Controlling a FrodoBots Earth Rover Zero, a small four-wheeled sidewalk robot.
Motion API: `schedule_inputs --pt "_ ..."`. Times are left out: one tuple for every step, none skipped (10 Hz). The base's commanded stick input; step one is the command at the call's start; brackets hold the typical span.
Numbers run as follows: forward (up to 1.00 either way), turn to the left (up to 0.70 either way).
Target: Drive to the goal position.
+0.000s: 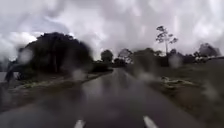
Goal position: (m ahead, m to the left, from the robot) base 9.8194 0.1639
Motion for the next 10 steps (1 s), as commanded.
schedule_inputs --pt "0.7 0.0" --pt "0.7 0.0" --pt "0.7 0.0" --pt "0.7 0.0" --pt "0.7 0.0" --pt "0.7 0.0" --pt "0.7 0.0" --pt "0.7 0.0" --pt "0.7 0.0" --pt "0.7 0.0"
